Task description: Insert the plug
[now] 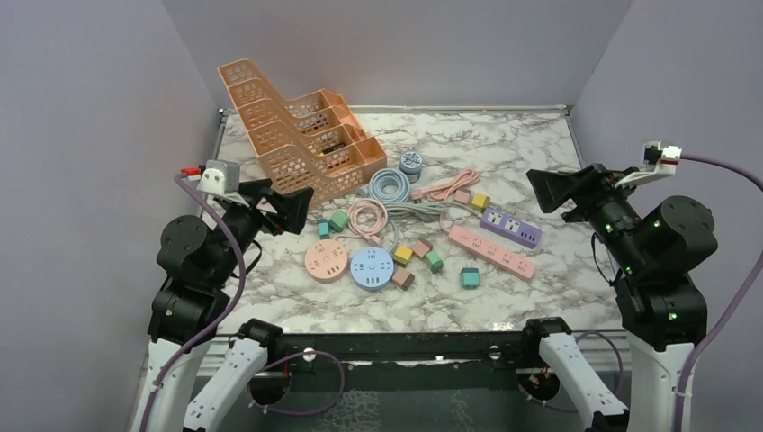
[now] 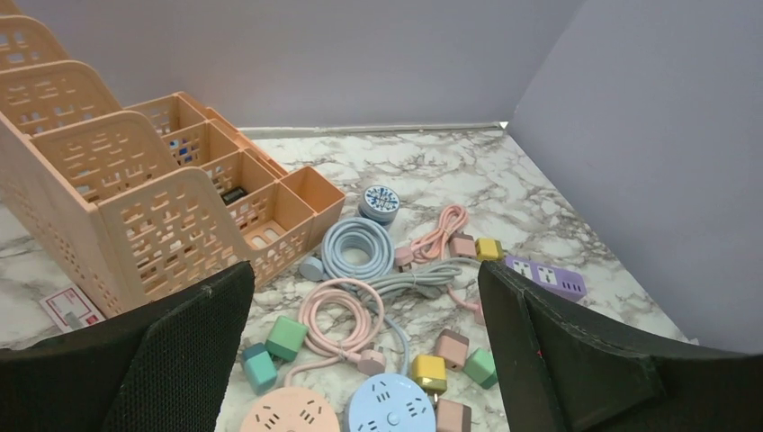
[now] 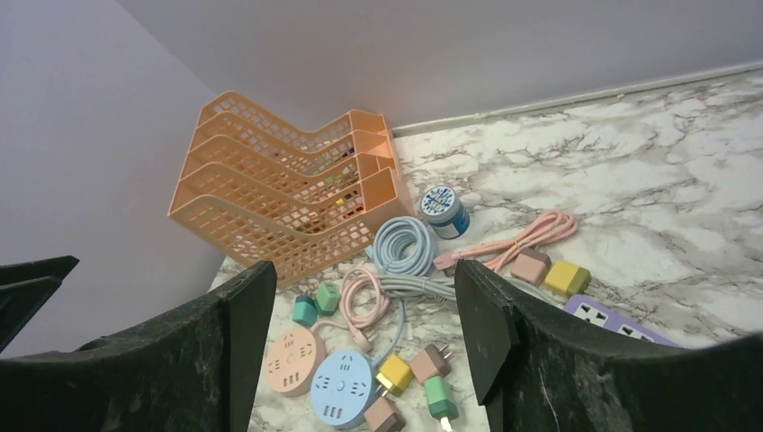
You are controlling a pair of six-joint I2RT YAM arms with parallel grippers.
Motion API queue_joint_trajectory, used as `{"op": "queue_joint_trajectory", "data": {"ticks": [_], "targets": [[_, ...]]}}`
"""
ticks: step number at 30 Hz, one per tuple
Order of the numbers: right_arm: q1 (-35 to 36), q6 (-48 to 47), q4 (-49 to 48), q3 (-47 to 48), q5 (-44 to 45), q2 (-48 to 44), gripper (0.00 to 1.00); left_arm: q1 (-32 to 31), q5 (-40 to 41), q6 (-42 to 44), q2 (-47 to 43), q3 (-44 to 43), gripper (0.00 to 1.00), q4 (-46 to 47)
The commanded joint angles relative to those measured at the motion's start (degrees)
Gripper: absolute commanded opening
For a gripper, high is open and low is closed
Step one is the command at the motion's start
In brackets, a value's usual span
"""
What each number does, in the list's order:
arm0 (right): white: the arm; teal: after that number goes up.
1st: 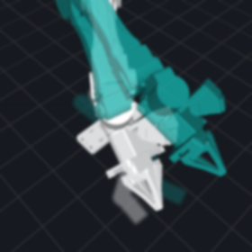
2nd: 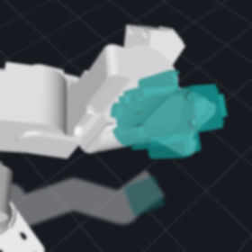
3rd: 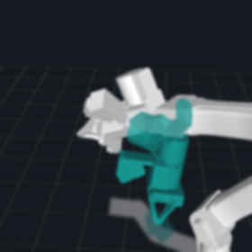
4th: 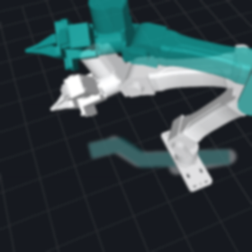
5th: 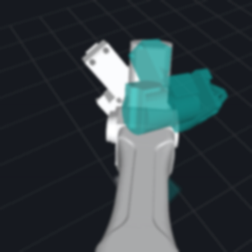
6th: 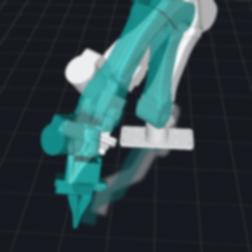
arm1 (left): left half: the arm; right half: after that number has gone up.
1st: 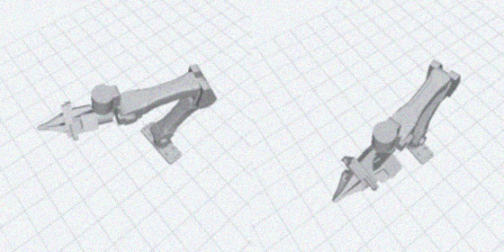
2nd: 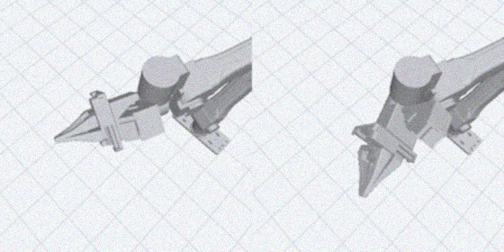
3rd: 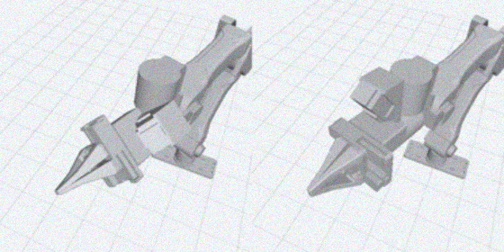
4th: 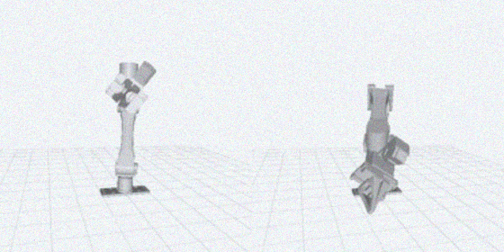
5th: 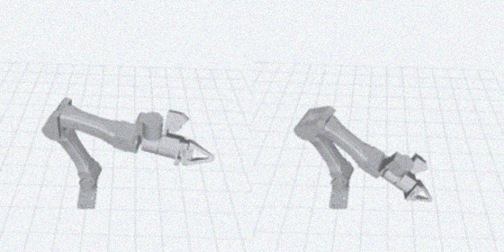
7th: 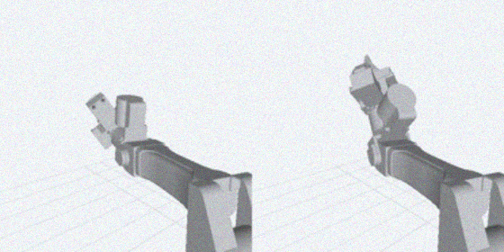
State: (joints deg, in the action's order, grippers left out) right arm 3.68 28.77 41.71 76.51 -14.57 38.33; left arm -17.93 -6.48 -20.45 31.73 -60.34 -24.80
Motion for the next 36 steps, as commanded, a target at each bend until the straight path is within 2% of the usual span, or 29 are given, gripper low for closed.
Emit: {"op": "queue_joint_trajectory", "data": {"ticks": [1, 12, 20, 25, 28, 31, 32, 34, 36], "targets": [[0.4, 1.1, -2.0, -0.7, -2.0, 0.6, 0.74, 0.6, -4.6, -1.4, 0.2, 1.6, 0.98, 4.5], [0.6, 2.0, -5.1, -3.7, -6.0, 0.3, 0.8, 0.1, -8.5, -3.4, -0.6, 7.5, 0.99, 7.6], [0.7, 2.9, -9.8, -11.8, -12.5, 0.9, 0.79, 0.0, -6.7, -11.6, -0.7, 17.5, 0.99, 8.7], [0.8, 2.4, -12.1, -16.8, -16.8, 4.0, 0.75, -0.2, -6.7, -13.0, 3.1, 24.0, 0.96, 12.4], [0.8, 3.5, -15.8, -20.8, -20.2, 6.2, 0.73, -1.4, -8.3, -11.3, 9.3, 24.5, 0.91, 14.6], [0.8, 5.7, -20.7, -25.3, -22.3, 7.7, 0.72, -2.1, -5.4, -10.4, 15.9, 23.2, 0.81, 14.1], [0.8, 6.2, -22.3, -26.7, -22.7, 7.9, 0.72, -2.3, -2.6, -11.5, 18.0, 22.8, 0.76, 13.4], [0.8, 6.7, -23.8, -28.5, -21.9, 8.7, 0.71, -2.6, 6.1, -14.6, 21.4, 22.4, 0.72, 11.9], [0.8, 6.4, -24.1, -29.3, -20.8, 9.4, 0.71, -2.8, 11.5, -17.3, 24.0, 22.8, 0.67, 11.5]]}}
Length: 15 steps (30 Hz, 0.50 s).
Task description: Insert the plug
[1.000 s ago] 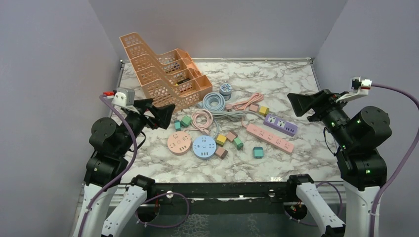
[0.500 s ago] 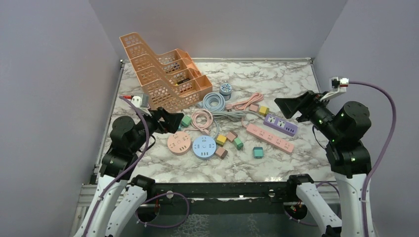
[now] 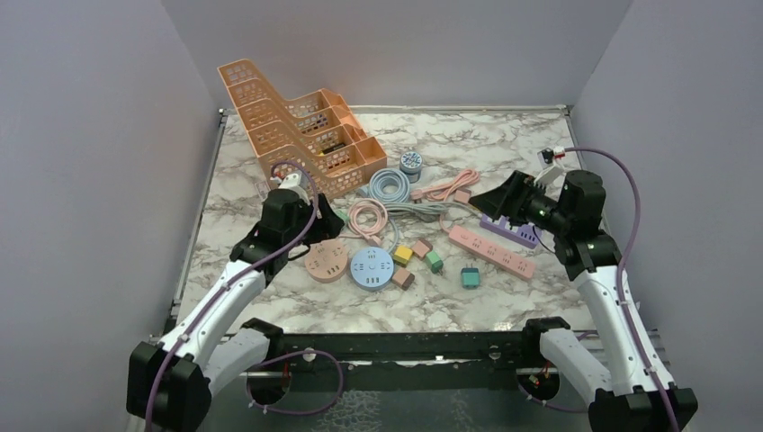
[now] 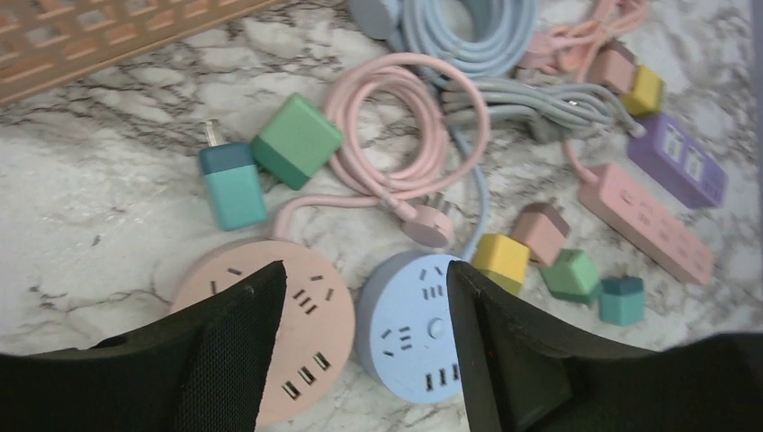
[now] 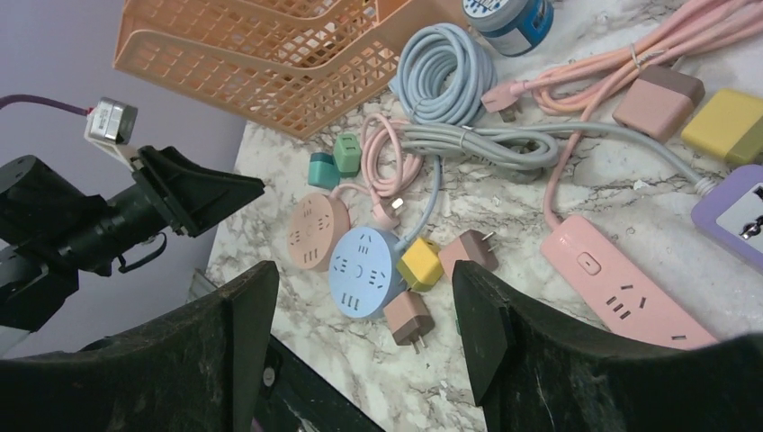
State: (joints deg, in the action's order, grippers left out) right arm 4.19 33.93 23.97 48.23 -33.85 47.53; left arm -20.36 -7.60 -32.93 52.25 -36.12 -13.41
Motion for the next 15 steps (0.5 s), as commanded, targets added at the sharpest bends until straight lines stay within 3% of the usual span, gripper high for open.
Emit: {"op": "queue_joint_trajectory", "data": {"ticks": [1, 4, 7, 15], "targets": [[0.3, 0.7, -6.2, -1.3, -1.0, 0.8, 0.7, -0.5, 14.6, -5.7, 4.6, -1.1, 0.63, 0.1], [0.3, -0.7, -5.4, -1.4, 0.0, 2.9, 0.69, -0.6, 16.3, -6.0, 7.5, -0.8, 0.55, 1.4], [0.3, -1.5, -5.3, -1.9, 0.8, 5.0, 0.68, -0.6, 13.3, -5.3, 10.1, -1.1, 0.56, 3.6], [0.3, 0.2, -10.7, -4.0, 1.7, 8.1, 0.66, -0.6, 19.0, -1.9, 15.3, -0.3, 0.57, 6.5]]}}
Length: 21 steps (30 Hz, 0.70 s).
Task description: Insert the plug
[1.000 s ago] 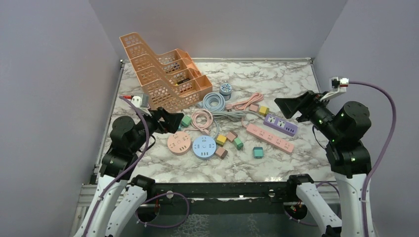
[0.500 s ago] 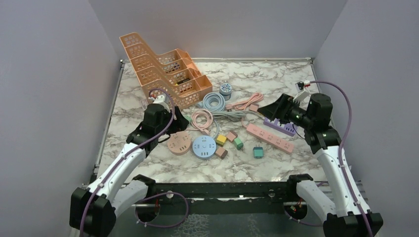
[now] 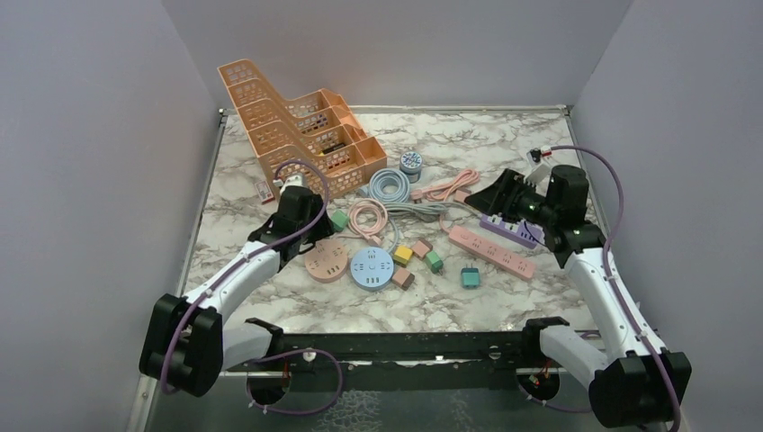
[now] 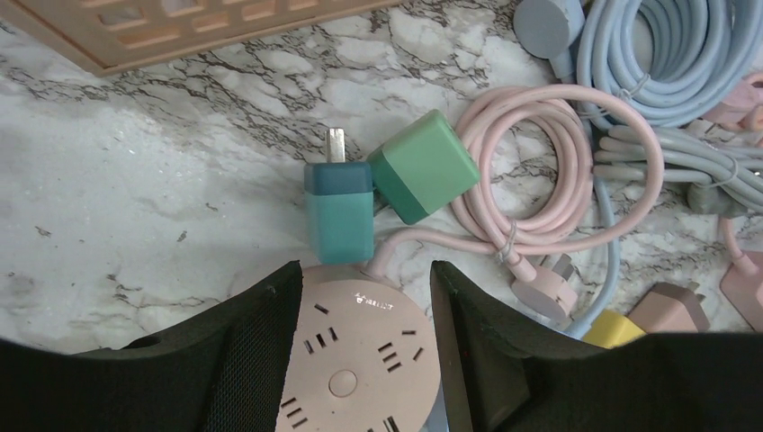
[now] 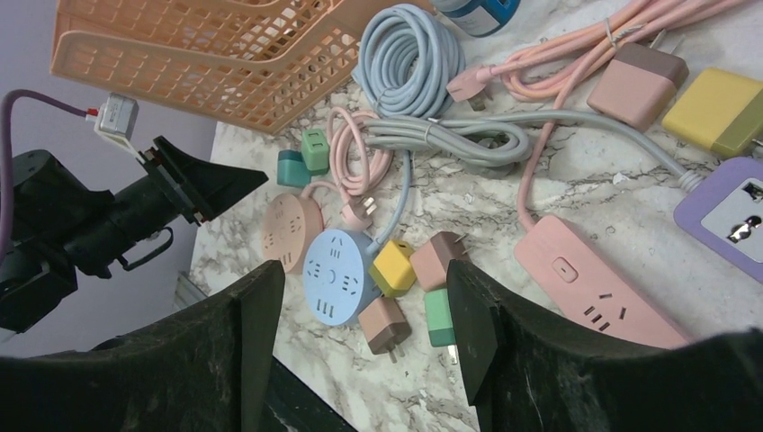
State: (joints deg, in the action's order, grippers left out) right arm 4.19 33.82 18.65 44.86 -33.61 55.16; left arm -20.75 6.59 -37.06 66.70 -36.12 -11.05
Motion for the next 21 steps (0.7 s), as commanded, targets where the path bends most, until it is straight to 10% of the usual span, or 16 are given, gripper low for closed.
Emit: {"op": "queue_joint_trajectory", "data": {"ticks": [1, 21], "targets": [[0.3, 0.3, -5.9, -0.7, 1.4, 0.9, 0.66, -0.2, 5.2, 2.6, 1.5, -0.1, 0.57, 5.1], [0.4, -3.1, -7.3, 1.9, 12.5, -0.7, 0.61, -0.4, 11.4, 1.8, 15.5, -2.9, 0.37, 10.6]]}}
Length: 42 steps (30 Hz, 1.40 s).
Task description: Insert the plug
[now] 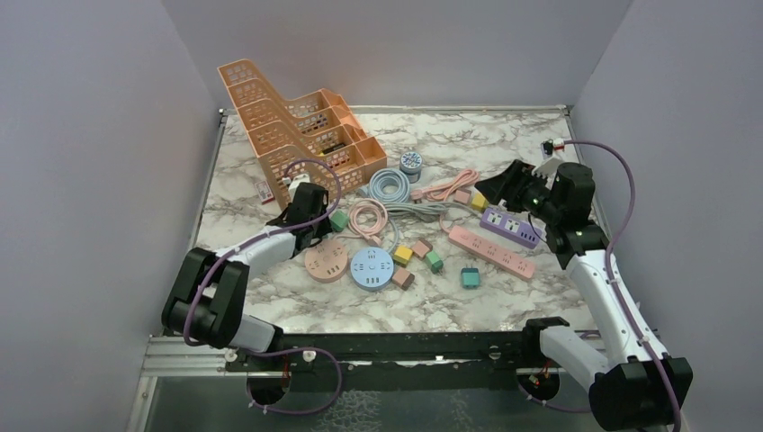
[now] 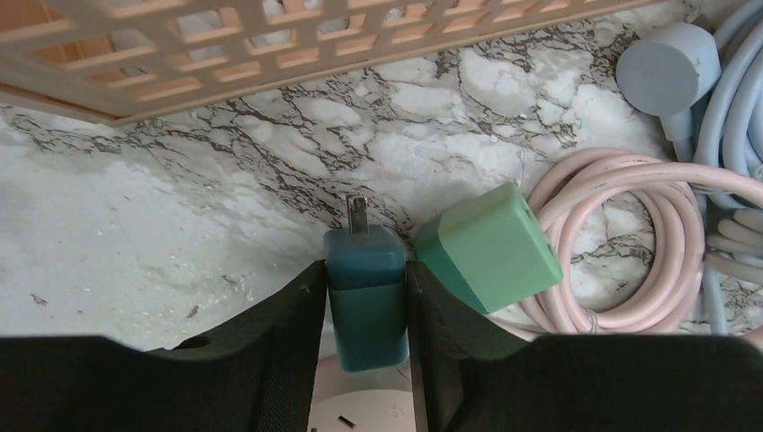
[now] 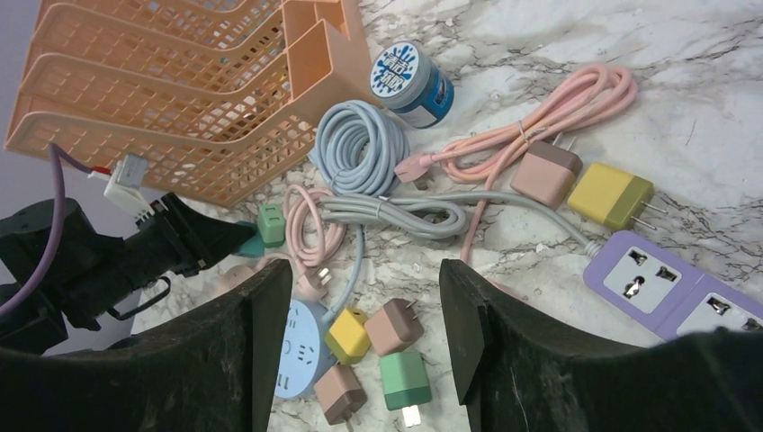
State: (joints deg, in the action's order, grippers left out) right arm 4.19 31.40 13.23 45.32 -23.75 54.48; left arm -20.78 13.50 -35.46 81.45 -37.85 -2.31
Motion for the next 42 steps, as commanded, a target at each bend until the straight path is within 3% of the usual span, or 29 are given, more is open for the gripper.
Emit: {"op": "queue_joint_trajectory", "data": {"ticks": [1, 6, 13, 20, 29, 34, 38, 42], "targets": [[0.4, -0.9, -1.5, 1.6, 3.0, 0.0, 0.61, -0.5, 4.6, 0.3, 0.7, -1.2, 0.35, 1.9], [0.5, -1.1, -1.3, 1.2, 2.0, -0.4, 0.61, -1.3, 4.3, 0.4, -2.6, -1.7, 0.24, 1.5], [1.1, 3.6, -7.1, -1.9, -5.7, -0.2, 0.62, -2.2, -1.1, -1.9, -13.5, -3.7, 0.23, 1.1], [2.7, 12.9, -18.2, -1.7, -15.3, 5.3, 0.77, -3.4, -9.7, -8.5, -20.6, -8.9, 0.23, 2.6], [15.0, 30.3, -39.8, -1.4, -12.6, 12.1, 0.81, -8.2, -18.0, -27.2, -15.3, -16.2, 0.22, 14.7], [21.8, 34.2, -42.1, 4.3, -6.9, 16.5, 0.81, -11.2, -20.0, -33.5, -10.1, -20.8, 0.22, 19.9], [23.0, 40.3, -46.3, 5.1, -3.2, 18.2, 0.78, -12.4, -19.9, -35.3, -8.3, -23.4, 0.22, 21.7], [23.1, 46.4, -50.1, 5.7, -1.6, 20.2, 0.68, -12.5, -21.0, -37.8, -7.9, -23.5, 0.22, 23.2]]}}
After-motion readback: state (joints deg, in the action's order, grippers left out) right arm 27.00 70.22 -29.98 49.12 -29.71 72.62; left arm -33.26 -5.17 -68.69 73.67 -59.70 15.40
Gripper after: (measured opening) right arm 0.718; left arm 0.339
